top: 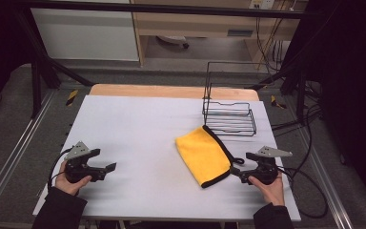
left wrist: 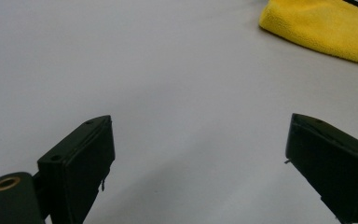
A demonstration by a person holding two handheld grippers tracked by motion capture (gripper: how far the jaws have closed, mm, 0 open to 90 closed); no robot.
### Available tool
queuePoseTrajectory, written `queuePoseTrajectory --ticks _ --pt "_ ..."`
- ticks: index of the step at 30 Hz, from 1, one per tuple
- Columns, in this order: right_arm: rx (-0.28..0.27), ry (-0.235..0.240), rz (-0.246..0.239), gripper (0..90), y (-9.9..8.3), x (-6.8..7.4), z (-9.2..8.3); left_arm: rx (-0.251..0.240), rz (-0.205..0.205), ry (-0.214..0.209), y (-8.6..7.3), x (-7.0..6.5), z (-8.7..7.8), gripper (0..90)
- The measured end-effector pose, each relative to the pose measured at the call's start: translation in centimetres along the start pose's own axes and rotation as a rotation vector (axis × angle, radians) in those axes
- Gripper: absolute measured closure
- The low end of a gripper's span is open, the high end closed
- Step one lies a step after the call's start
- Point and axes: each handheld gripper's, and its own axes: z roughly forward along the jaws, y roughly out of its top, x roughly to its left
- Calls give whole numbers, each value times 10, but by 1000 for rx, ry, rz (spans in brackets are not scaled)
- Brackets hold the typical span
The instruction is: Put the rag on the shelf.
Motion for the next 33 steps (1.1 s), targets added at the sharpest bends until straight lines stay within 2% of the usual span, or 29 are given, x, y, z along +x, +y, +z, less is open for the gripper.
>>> queuePoseTrajectory --ticks 9,18,23,33 --pt "3 -15 -9 18 1 2 0 4 2 10 -1 -1 1 82" --pt "24 -9 -23 20 6 12 6 10 6 19 -3 0 1 82" --pt "42 -10 -29 28 9 22 12 8 7 23 -3 0 0 81" --pt "91 -14 -79 56 20 49 30 12 -4 31 -4 2 0 93"
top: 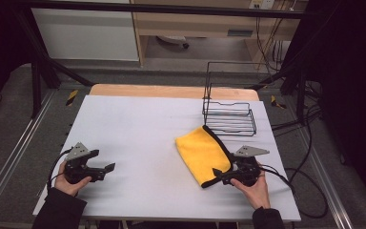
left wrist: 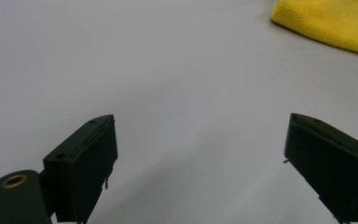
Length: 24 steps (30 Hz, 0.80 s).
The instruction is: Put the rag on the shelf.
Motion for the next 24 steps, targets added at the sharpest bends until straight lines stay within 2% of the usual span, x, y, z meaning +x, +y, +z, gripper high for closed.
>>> queuePoseTrajectory --ticks 6,11,12,15,20,23,24 --pt "30 -2 -13 79 6 13 10 -1 -2 6 0 0 0 98" --pt "48 10 -29 160 11 25 21 2 2 9 0 -1 0 97" --pt "52 19 -44 210 13 30 26 2 3 12 0 -1 0 96" --pt "64 24 -51 269 16 37 34 2 4 13 0 -1 0 91" --pt "83 18 -70 361 20 46 48 1 3 16 0 0 0 90" --pt "101 10 -88 386 21 50 54 2 3 19 0 0 0 90" --pt "107 8 -102 430 22 53 60 3 4 18 0 0 0 89"
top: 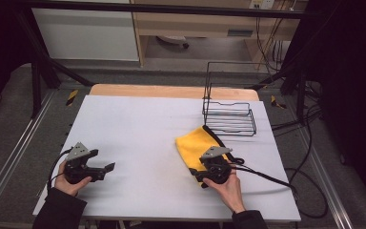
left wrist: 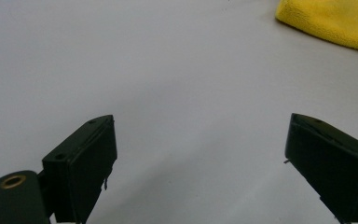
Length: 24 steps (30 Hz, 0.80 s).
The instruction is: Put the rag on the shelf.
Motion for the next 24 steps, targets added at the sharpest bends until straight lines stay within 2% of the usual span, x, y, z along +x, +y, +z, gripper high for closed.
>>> queuePoseTrajectory --ticks 7,8,16,19,24 --pt "19 -19 -29 538 3 8 15 2 4 0 0 0 0 88" --pt "26 -38 -34 574 3 9 19 1 4 0 0 0 0 88" --pt "24 -108 -97 689 -2 14 22 2 6 1 0 -1 0 88" --pt "29 -128 -114 761 -3 15 22 1 5 1 0 -1 0 88" --pt "42 -139 -114 846 0 14 21 3 4 0 0 0 0 89"
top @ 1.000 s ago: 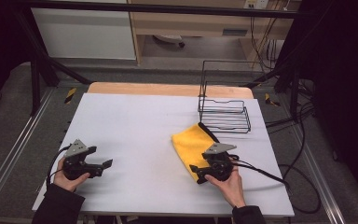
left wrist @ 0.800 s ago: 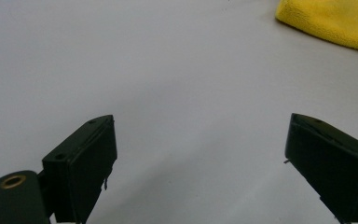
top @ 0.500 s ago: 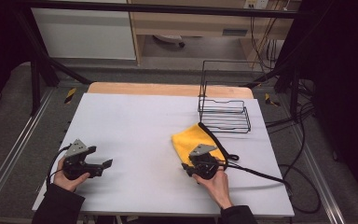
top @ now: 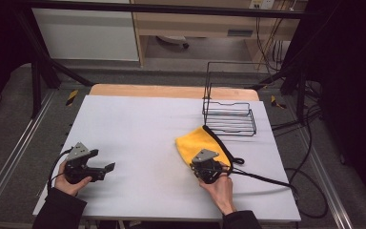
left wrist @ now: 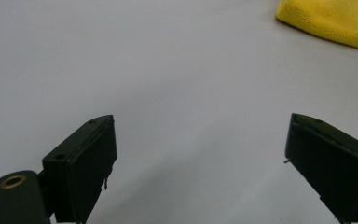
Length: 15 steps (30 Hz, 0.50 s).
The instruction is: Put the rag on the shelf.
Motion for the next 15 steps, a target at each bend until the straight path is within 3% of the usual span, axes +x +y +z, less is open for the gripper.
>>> queuePoseTrajectory --ticks 6,12,15 --pt "-3 23 33 866 4 -3 -5 1 -1 -2 0 0 0 90" --pt "-20 80 82 869 7 -3 -15 0 -2 -2 0 0 0 91" --pt "-19 97 74 869 9 2 -18 1 -2 -2 0 0 0 92"
